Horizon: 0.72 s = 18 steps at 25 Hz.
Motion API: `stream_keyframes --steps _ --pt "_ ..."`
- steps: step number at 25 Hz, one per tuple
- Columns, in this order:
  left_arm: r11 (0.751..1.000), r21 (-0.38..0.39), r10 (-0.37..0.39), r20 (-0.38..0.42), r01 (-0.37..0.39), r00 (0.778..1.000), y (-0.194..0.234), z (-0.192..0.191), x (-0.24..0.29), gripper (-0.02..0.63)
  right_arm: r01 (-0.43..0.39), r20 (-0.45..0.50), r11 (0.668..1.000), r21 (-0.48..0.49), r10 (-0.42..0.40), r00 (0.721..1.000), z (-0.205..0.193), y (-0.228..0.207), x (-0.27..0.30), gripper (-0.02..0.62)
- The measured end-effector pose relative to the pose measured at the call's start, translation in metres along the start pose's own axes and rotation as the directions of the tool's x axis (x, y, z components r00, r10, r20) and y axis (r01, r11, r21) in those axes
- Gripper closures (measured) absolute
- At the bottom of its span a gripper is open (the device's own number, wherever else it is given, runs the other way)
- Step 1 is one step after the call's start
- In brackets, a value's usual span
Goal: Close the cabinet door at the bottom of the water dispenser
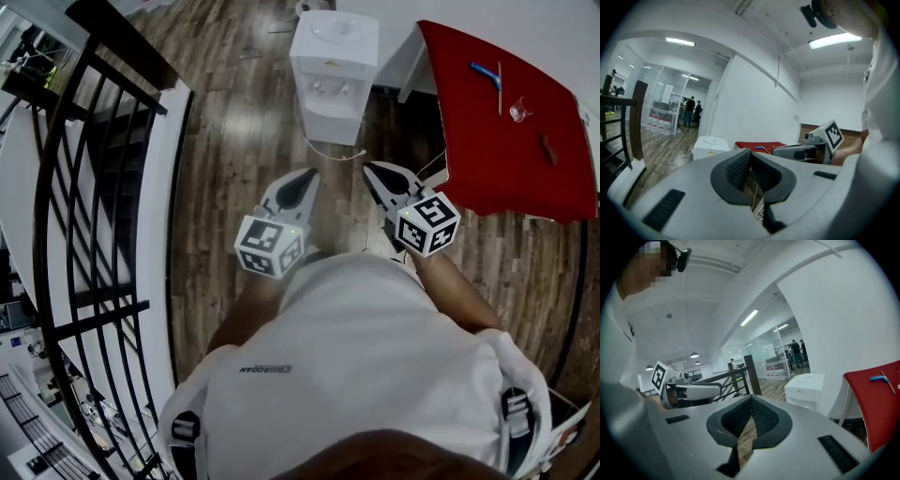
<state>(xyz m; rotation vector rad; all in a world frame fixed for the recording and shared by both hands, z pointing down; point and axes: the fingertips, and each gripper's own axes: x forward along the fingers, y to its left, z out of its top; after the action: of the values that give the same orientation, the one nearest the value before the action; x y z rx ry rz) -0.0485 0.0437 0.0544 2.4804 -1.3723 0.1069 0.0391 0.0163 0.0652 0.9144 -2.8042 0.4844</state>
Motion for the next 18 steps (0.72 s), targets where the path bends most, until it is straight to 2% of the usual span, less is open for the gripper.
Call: stream_keyframes --steps 11,18 --pt "1.000 -0.015 0.023 -0.029 -0.023 0.999 -0.068 -0.010 0.028 0.611 -0.004 0.049 1.000 0.020 0.003 0.999 -0.005 -0.029 -0.072 0.572" --pt "1.000 0.002 0.025 -0.036 -0.025 0.999 -0.088 -0.020 0.032 0.611 -0.012 0.049 1.000 0.013 0.011 0.999 -0.019 -0.035 -0.086 0.572"
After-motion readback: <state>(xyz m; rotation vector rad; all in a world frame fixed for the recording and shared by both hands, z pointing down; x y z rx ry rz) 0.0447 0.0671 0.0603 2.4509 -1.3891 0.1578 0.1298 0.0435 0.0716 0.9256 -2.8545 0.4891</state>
